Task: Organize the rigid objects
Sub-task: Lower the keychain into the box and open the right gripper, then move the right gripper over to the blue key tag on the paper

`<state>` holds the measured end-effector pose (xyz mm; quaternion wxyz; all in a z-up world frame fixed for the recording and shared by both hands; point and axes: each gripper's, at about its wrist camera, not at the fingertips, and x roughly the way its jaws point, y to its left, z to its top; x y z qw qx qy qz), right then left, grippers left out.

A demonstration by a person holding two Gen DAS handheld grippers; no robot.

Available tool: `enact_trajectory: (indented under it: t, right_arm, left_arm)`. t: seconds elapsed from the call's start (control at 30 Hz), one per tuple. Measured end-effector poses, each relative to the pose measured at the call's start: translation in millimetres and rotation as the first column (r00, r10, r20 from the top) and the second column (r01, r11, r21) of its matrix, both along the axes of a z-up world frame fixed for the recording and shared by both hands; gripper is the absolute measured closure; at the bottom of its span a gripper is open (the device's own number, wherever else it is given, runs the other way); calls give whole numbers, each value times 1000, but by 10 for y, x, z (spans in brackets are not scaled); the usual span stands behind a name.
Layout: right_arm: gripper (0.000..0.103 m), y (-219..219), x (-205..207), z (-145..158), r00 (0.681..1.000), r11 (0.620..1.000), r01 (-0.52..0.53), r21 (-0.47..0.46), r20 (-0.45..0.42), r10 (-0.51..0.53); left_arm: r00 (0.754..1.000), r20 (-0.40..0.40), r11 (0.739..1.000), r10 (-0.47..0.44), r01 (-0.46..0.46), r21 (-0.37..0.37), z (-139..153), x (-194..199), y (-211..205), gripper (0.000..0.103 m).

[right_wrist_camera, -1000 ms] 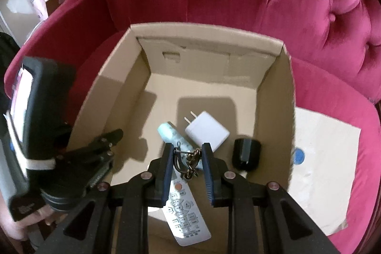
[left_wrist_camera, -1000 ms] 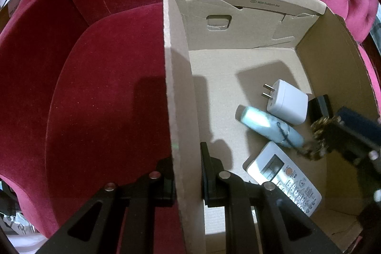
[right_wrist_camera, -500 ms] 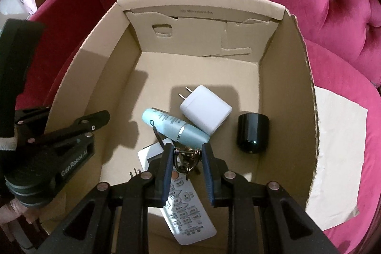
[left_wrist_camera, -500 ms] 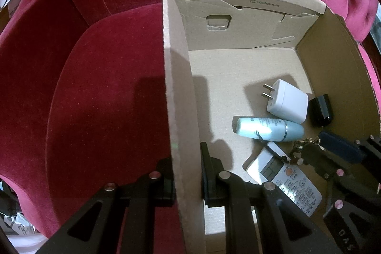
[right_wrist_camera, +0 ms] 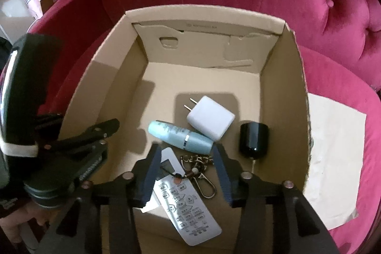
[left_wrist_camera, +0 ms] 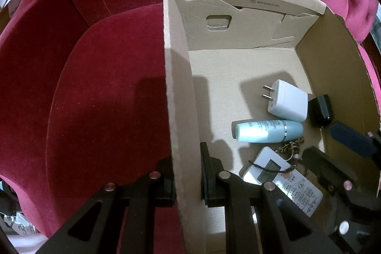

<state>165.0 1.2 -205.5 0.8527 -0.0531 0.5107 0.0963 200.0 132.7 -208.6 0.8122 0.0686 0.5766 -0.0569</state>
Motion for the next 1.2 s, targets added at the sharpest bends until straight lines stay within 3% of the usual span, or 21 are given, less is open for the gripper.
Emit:
enact_trajectory:
  t: [0.3,0.6,1.2]
  right_arm:
    - [31,-13,-18,134,999,1000,17,-22,40,-16]
    - [0,-105,-72,398,993,999,17,-36,120,-13]
    - [0,-874,-109,780,966,989,140,-52,225,-125]
  left_arm:
    - [1000,0,1000,1,-1,-1,2,-5,1,86]
    - [1000,2,1000,-1,1,0,9,-8,7,86]
    - [1000,2,1000,-1,1,1,9,-12,24,87]
